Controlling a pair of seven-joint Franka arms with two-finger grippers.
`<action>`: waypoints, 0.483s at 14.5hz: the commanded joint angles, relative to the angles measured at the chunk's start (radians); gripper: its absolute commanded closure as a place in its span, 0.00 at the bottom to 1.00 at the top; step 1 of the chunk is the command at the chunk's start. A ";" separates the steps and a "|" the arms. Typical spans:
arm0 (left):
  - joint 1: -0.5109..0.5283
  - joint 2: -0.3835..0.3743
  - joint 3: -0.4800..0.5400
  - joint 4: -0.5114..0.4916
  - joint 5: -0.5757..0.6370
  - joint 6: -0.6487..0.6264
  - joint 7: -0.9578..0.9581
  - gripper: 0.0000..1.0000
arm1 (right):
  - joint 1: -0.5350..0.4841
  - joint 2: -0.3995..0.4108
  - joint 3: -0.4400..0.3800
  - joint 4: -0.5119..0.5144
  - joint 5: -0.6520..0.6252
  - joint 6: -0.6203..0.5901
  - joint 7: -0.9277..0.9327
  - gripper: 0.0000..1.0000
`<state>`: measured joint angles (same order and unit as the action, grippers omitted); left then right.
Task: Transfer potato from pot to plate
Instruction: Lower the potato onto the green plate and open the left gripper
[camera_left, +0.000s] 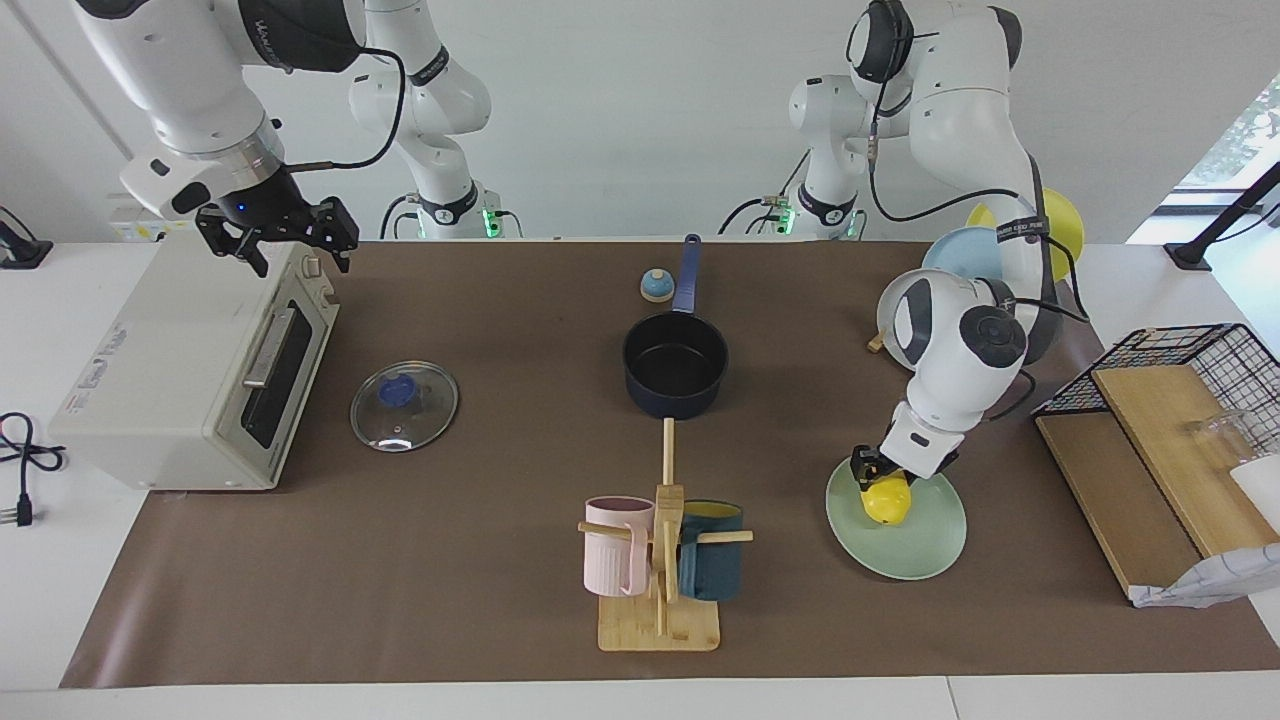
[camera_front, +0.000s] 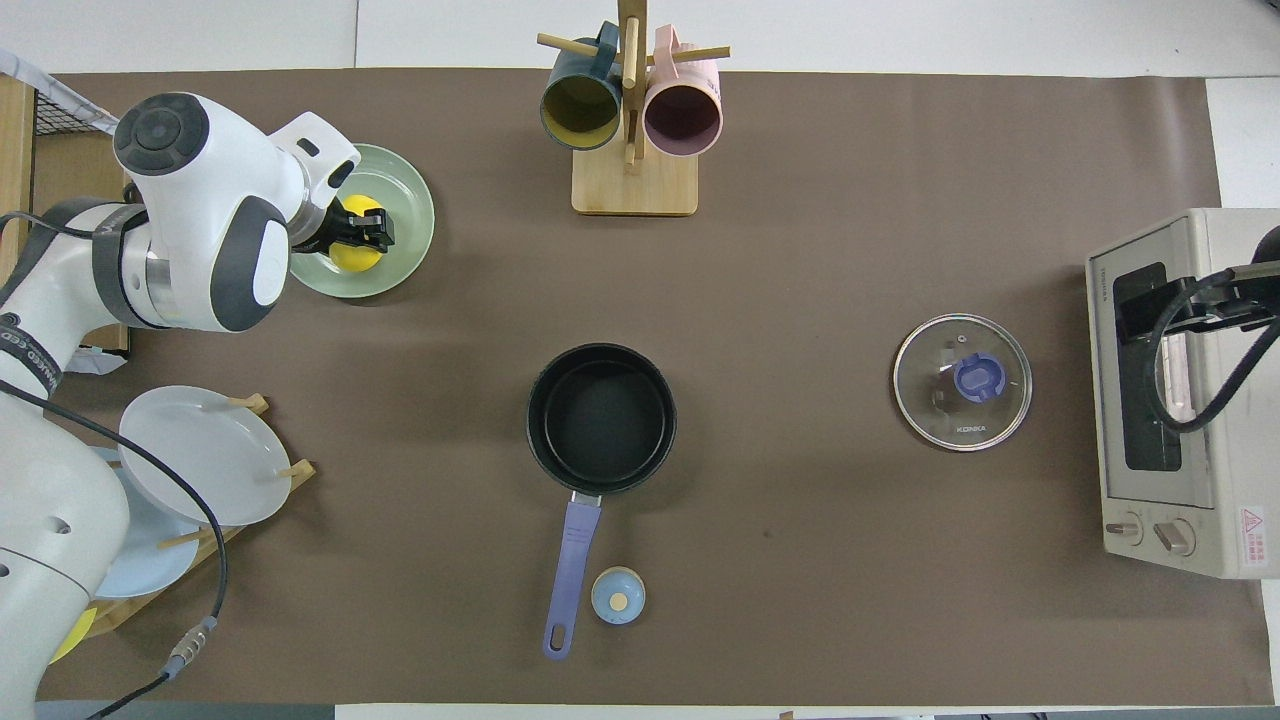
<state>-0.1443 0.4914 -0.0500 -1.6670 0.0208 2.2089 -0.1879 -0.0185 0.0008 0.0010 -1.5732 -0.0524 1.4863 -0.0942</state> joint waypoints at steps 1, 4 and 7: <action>0.014 -0.011 -0.002 -0.034 0.018 0.025 0.008 0.92 | 0.008 0.002 -0.010 0.004 0.014 -0.009 0.011 0.00; 0.026 -0.014 -0.002 -0.037 0.018 0.009 0.008 0.41 | -0.001 0.002 -0.010 -0.001 0.014 -0.009 0.008 0.00; 0.028 -0.019 -0.002 -0.017 0.018 -0.020 0.010 0.00 | 0.002 -0.001 -0.009 -0.001 0.014 -0.012 0.007 0.00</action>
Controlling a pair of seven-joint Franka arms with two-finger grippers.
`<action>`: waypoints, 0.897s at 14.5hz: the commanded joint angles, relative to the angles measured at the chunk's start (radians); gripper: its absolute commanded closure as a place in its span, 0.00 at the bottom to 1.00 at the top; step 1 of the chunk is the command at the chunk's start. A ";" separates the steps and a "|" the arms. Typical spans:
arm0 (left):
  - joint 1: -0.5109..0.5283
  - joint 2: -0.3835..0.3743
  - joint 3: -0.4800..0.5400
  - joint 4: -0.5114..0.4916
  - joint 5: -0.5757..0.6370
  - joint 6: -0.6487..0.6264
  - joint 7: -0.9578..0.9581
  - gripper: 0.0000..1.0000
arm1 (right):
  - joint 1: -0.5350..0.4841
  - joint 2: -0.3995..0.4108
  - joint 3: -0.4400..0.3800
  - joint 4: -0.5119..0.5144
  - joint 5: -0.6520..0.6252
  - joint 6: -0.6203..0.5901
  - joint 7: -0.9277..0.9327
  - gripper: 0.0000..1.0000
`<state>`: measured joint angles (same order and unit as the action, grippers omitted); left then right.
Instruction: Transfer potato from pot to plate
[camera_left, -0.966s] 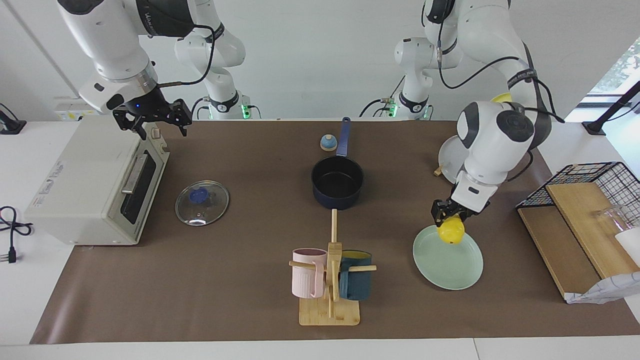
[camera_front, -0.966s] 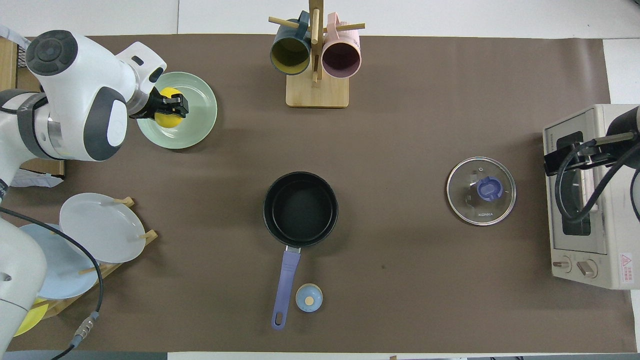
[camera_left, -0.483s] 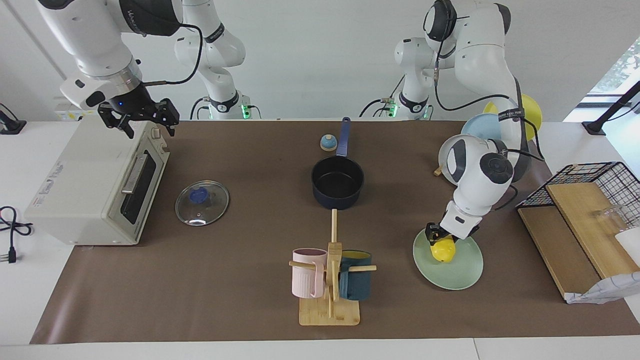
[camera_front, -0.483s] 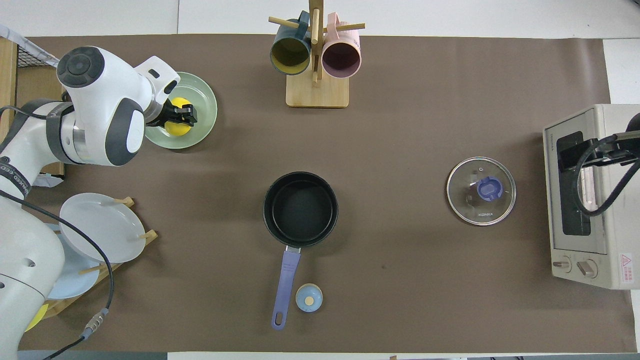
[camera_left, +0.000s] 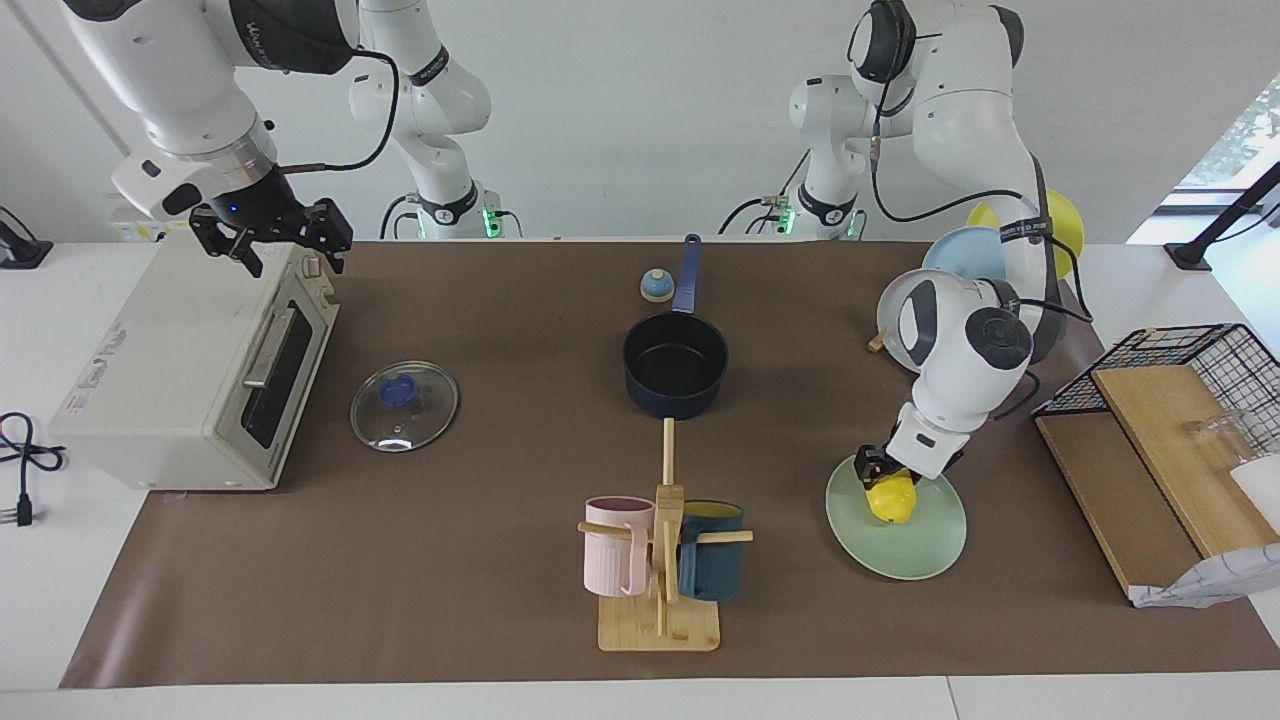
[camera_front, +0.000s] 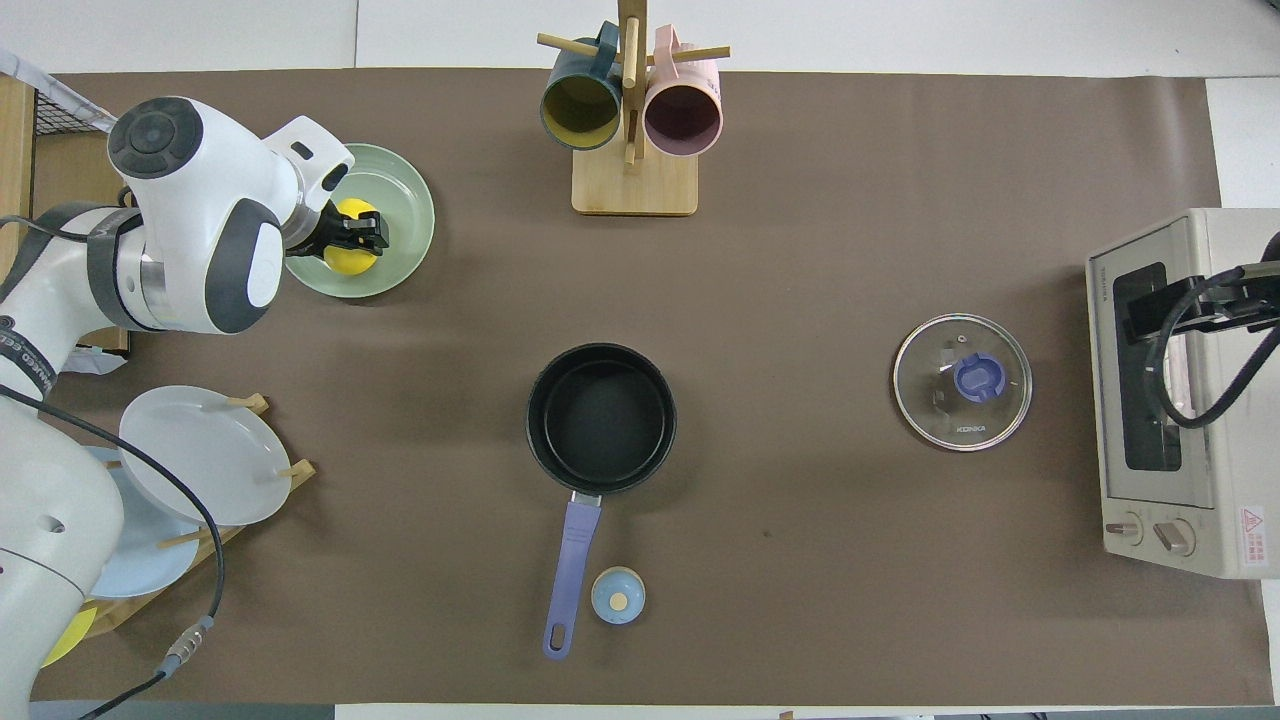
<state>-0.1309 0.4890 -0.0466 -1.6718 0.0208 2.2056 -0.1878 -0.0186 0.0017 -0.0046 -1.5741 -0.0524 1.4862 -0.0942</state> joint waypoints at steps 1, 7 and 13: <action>0.022 -0.021 -0.006 0.003 0.018 -0.039 0.010 0.00 | 0.002 -0.003 -0.003 0.000 0.014 -0.012 0.007 0.00; 0.060 -0.159 -0.007 0.043 -0.015 -0.187 0.014 0.00 | -0.001 -0.003 -0.003 0.000 0.016 -0.015 0.007 0.00; 0.063 -0.398 -0.004 0.040 -0.016 -0.384 0.013 0.00 | -0.001 -0.003 -0.003 0.000 0.014 -0.014 0.007 0.00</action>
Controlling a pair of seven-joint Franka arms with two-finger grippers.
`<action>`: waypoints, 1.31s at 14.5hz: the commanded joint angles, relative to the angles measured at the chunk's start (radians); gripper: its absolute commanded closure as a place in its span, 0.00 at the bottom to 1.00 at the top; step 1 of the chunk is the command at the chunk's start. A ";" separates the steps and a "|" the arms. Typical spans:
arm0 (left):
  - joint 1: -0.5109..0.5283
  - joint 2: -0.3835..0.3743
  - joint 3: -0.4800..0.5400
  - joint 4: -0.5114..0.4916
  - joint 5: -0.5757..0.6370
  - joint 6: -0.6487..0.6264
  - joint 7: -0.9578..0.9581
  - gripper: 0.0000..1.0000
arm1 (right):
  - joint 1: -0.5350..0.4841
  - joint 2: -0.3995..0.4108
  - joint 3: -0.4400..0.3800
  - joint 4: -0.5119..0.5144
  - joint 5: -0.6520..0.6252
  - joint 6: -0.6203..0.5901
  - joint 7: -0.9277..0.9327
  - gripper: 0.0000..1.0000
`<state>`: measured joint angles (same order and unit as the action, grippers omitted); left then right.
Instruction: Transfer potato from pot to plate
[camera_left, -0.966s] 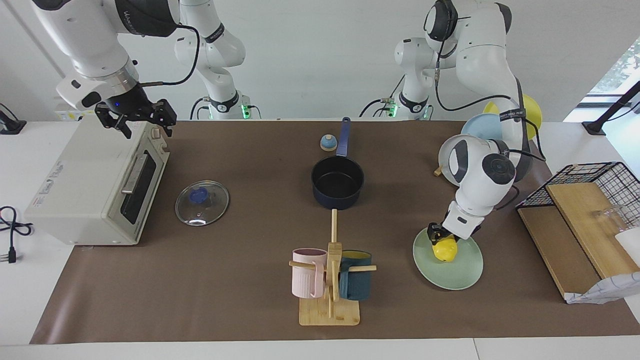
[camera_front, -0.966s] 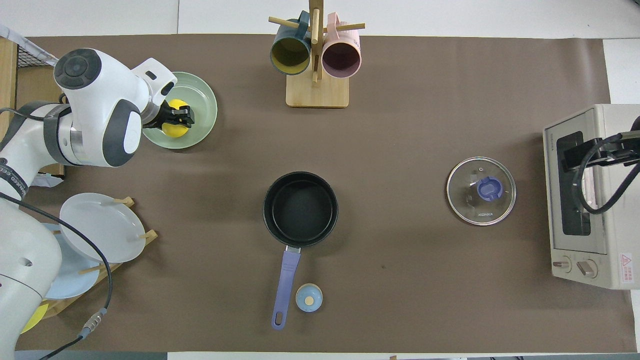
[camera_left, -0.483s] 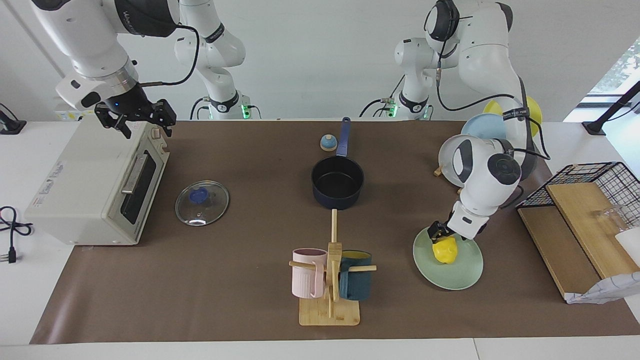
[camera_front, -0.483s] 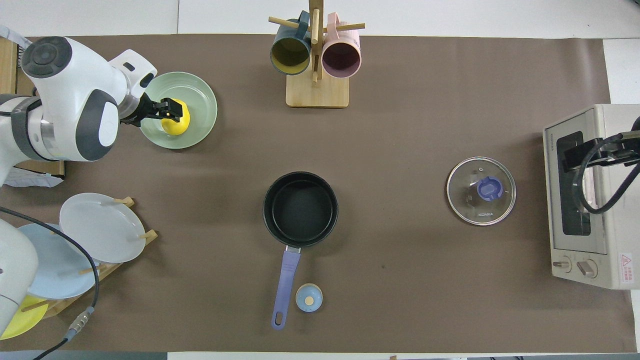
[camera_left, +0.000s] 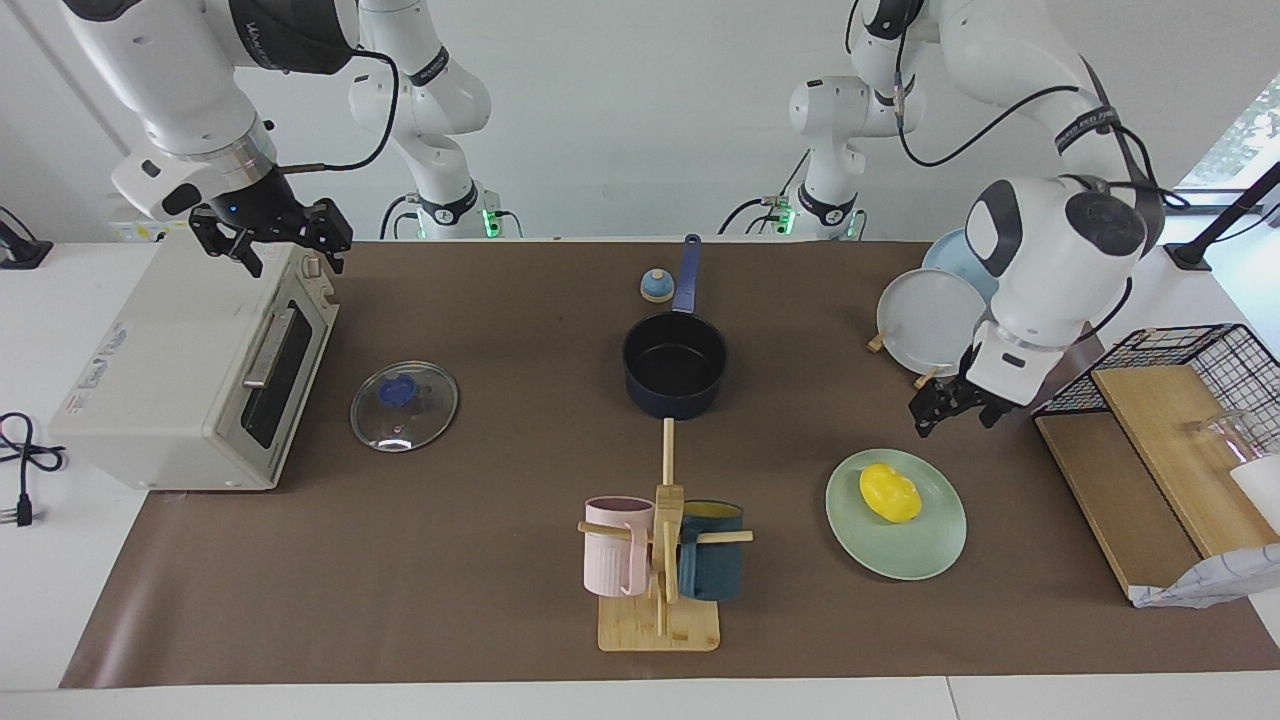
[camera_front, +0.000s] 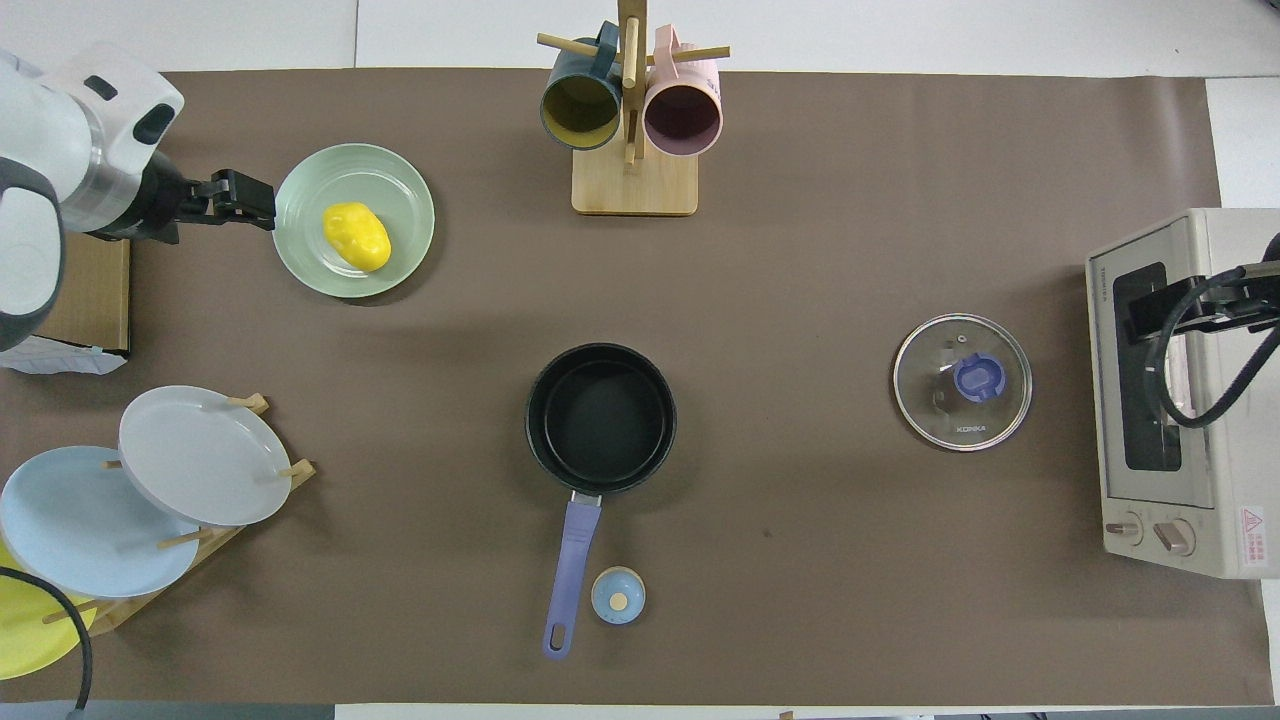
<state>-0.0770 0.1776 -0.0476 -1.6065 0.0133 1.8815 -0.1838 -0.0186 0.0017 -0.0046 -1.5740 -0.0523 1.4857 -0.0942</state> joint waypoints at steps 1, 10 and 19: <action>0.010 -0.120 -0.003 -0.029 -0.007 -0.097 0.012 0.00 | -0.001 -0.003 -0.003 0.000 0.014 -0.015 0.007 0.00; 0.010 -0.233 0.003 -0.073 0.005 -0.252 0.182 0.00 | -0.001 -0.003 -0.003 0.000 0.016 -0.015 0.007 0.00; -0.026 -0.204 0.049 0.070 -0.061 -0.412 0.060 0.00 | -0.001 -0.003 -0.003 0.000 0.016 -0.015 0.007 0.00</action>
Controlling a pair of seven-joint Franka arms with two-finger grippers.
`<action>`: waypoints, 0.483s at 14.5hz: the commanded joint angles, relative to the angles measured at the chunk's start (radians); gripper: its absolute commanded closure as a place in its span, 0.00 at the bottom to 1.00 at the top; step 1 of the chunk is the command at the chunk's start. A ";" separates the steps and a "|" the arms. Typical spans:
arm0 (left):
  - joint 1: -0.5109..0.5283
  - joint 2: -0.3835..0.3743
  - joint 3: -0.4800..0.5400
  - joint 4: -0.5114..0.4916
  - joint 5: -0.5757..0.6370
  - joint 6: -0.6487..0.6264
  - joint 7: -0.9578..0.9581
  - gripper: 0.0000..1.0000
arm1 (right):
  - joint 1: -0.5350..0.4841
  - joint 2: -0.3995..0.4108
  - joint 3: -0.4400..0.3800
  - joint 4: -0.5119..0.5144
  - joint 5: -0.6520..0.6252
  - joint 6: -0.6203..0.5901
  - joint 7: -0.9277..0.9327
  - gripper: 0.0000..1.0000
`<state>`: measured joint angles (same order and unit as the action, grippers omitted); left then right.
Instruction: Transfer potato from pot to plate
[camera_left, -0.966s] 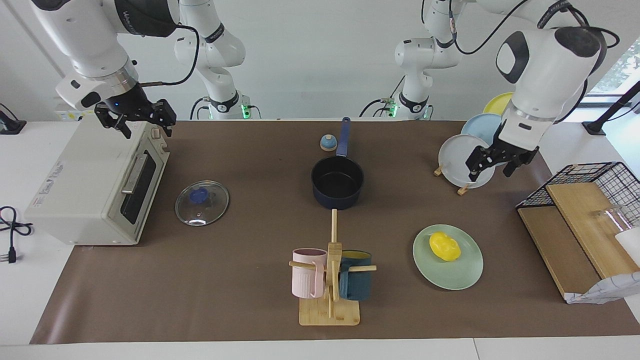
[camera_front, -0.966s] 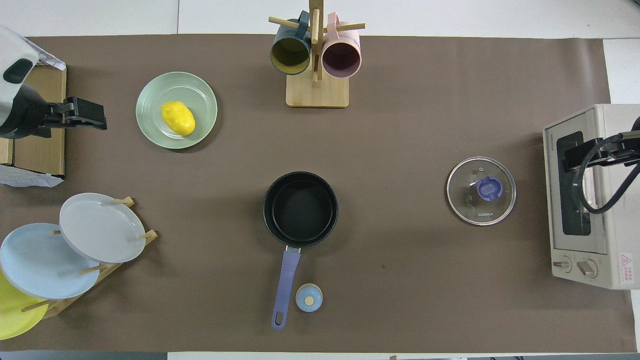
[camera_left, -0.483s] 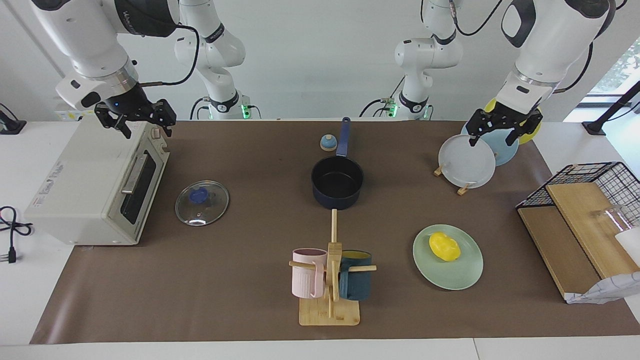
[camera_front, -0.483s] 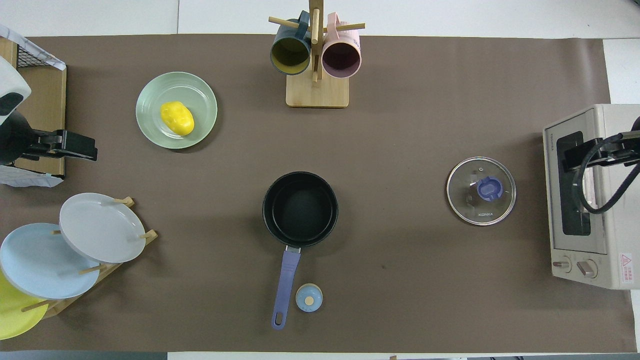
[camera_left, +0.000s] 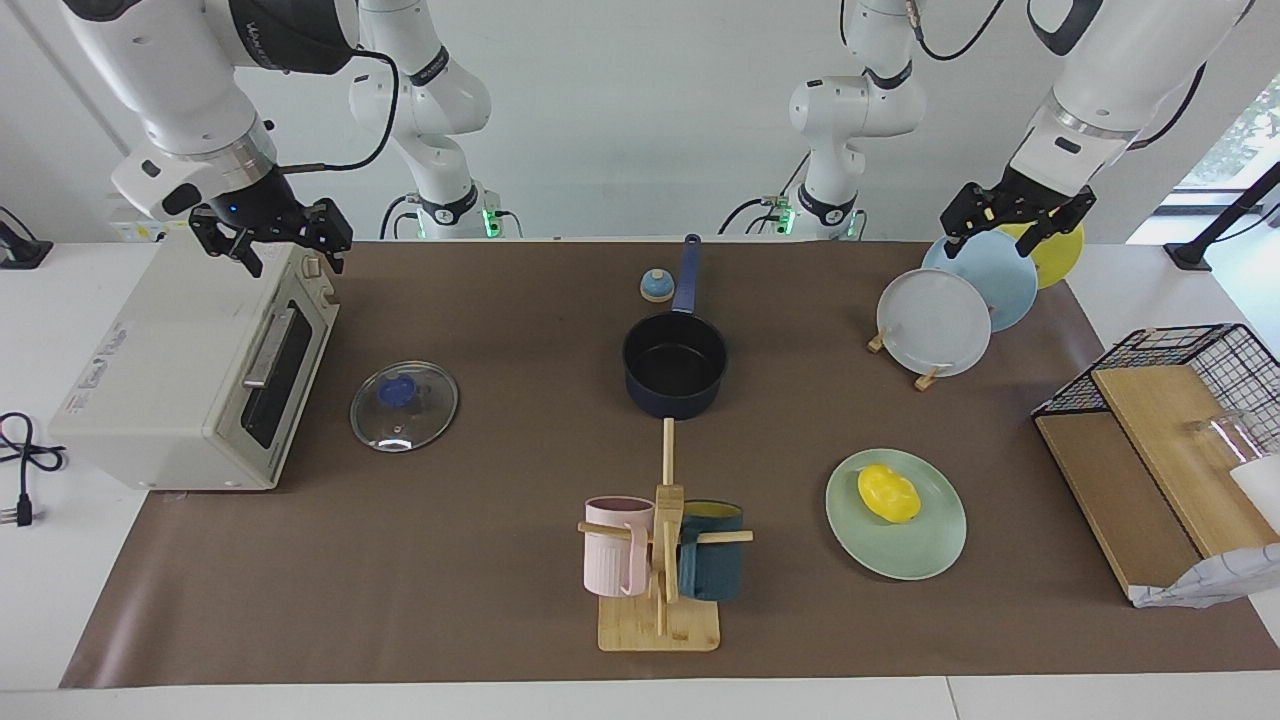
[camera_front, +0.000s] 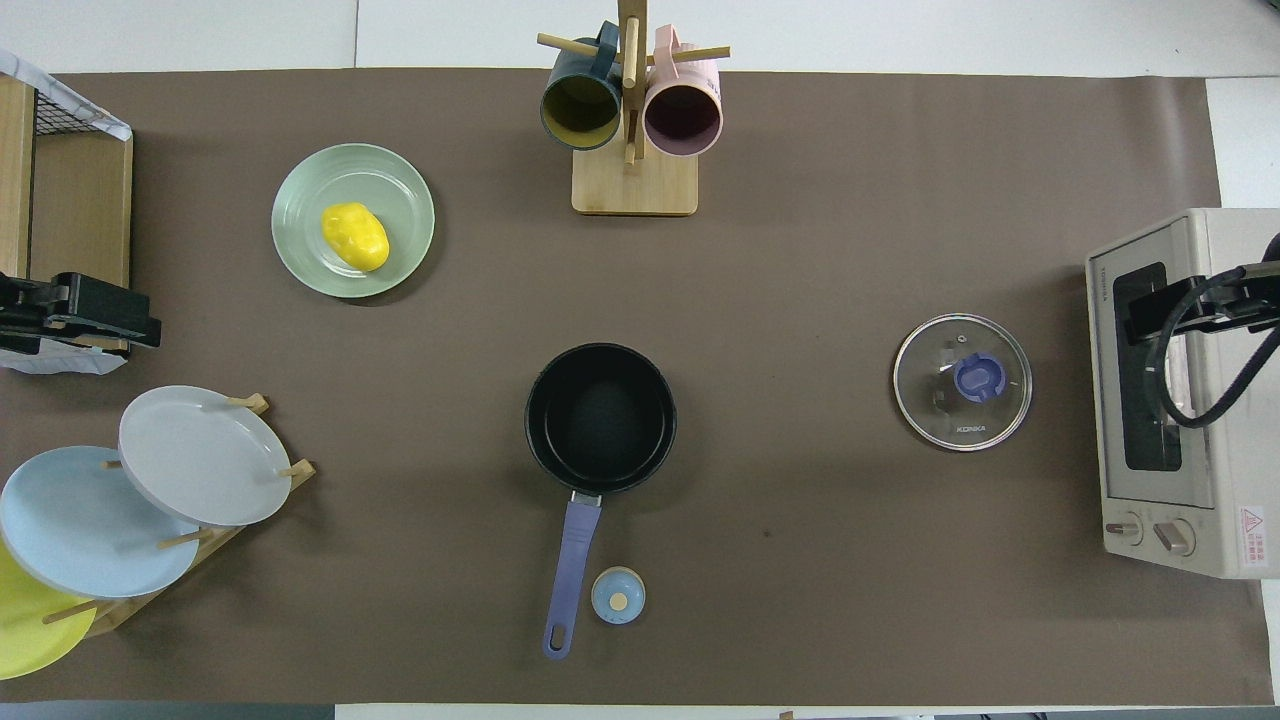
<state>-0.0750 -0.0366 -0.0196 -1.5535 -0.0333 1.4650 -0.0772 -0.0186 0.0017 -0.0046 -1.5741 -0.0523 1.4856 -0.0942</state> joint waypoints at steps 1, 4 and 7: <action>-0.029 0.001 0.023 -0.020 -0.010 0.012 -0.039 0.00 | -0.001 -0.003 -0.003 0.000 0.014 -0.015 0.007 0.00; -0.038 -0.014 0.021 -0.065 0.032 0.024 0.097 0.00 | -0.001 -0.003 -0.003 0.000 0.016 -0.015 0.007 0.00; -0.037 -0.014 0.021 -0.057 0.032 0.021 0.097 0.00 | -0.001 -0.003 -0.003 0.000 0.016 -0.015 0.007 0.00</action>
<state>-0.0915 -0.0357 -0.0179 -1.5952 -0.0199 1.4677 -0.0032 -0.0186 0.0017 -0.0046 -1.5741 -0.0523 1.4856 -0.0942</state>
